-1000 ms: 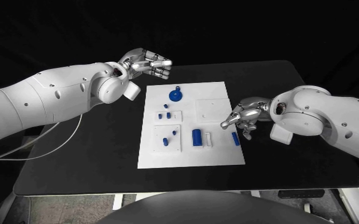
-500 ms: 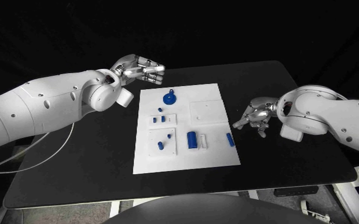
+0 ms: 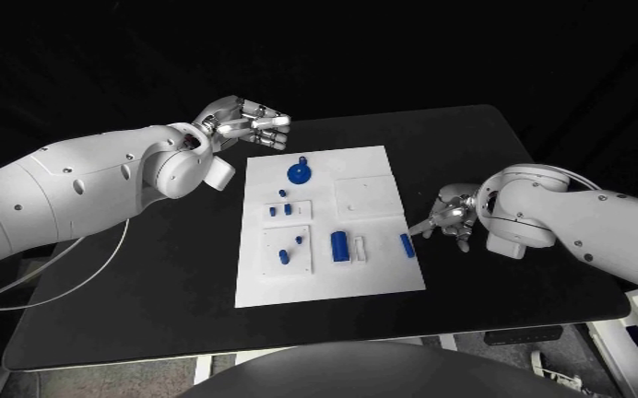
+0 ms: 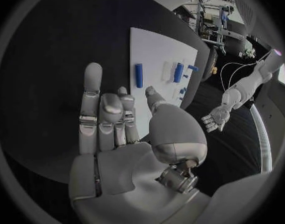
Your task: Assemble the parts on the task board
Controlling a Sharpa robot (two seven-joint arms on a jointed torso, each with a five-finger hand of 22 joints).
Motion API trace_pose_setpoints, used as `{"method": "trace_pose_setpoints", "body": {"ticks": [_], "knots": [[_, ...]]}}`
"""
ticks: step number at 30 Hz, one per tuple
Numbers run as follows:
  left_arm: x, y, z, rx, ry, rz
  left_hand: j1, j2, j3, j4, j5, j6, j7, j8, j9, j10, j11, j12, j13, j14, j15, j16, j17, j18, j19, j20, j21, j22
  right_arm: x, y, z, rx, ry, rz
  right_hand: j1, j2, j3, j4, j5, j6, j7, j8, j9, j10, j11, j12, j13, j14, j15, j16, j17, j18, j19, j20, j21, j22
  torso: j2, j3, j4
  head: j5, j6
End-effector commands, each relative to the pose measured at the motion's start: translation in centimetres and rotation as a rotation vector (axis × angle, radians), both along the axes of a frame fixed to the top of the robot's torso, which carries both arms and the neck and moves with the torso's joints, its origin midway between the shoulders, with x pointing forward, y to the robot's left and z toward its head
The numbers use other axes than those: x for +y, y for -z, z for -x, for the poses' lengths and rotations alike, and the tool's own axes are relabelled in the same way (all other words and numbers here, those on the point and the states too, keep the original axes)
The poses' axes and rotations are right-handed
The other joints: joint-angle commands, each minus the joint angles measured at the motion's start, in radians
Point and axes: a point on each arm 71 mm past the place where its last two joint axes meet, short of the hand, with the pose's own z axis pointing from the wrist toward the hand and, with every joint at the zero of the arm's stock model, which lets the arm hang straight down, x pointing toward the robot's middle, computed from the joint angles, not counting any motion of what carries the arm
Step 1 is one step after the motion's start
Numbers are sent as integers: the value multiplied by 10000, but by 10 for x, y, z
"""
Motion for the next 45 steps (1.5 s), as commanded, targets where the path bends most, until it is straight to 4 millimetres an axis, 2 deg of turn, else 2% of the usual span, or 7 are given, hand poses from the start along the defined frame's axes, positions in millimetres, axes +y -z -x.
{"method": "trace_pose_setpoints", "body": {"ticks": [1,3,16,21,29,34,45], "knots": [[-2,-1,1,-87,105,167,13,87,10,-58,-15,54,24,0,1,71,20,-6,0,58,16,10,12,11,34,-1,57,-2,2,8,1,0,314,248,-14,-166,134,198,-56,-19,16,-22,-161,5,36,-43,3,-18,28,26,21,1,32,5,-18,-19,5,10,18,22,-46],[-1,-1,1,-75,101,161,13,87,10,-58,-15,54,24,0,1,71,20,-6,0,58,16,10,12,11,34,-1,57,-2,6,12,2,68,302,184,39,-346,315,446,-60,12,20,-18,-390,12,36,-69,20,-9,24,2,40,-9,52,-5,-41,-43,3,8,13,42,-69],[0,-1,1,-30,118,147,13,87,10,-58,-15,54,24,0,1,71,20,-6,0,58,16,10,12,11,34,-1,57,-2,24,24,6,326,6,-121,231,-376,318,357,-57,75,12,-12,-476,25,31,-54,69,-1,21,7,81,-13,59,-7,-49,-43,-6,6,-15,109,-121],[-1,-1,1,-22,129,147,13,87,10,-58,-15,54,24,0,1,71,20,-6,0,58,16,10,12,11,34,-1,57,-2,26,28,7,380,-99,-8,509,-305,358,41,-36,179,-2,-7,-446,21,27,-46,77,2,32,-4,70,4,50,14,-44,-36,-7,7,-11,104,-138],[0,0,1,15,137,133,4,107,-10,-70,-15,46,32,1,1,60,24,-7,0,45,20,9,11,5,31,0,52,-3,26,34,9,455,-229,222,1021,125,298,-991,276,344,-24,-22,-367,19,26,16,73,2,45,24,25,47,19,50,-4,-11,-7,8,-13,114,-142],[0,0,1,29,143,129,4,107,-10,-70,-15,46,32,1,1,60,24,-7,0,45,20,9,11,5,31,0,52,-3,25,36,10,405,-234,394,1202,196,265,-1350,410,436,-56,-22,-369,20,10,25,56,3,43,45,13,42,7,47,14,-1,-7,7,-16,119,-142],[0,0,1,39,147,125,4,107,-10,-70,-15,46,32,1,1,60,24,-7,0,45,20,9,11,5,31,0,52,-3,27,41,12,469,-272,513,1103,-24,117,-996,295,448,-54,-21,-336,24,17,45,39,-6,43,71,-2,42,3,47,32,-10,-5,5,-8,103,-142]]}}
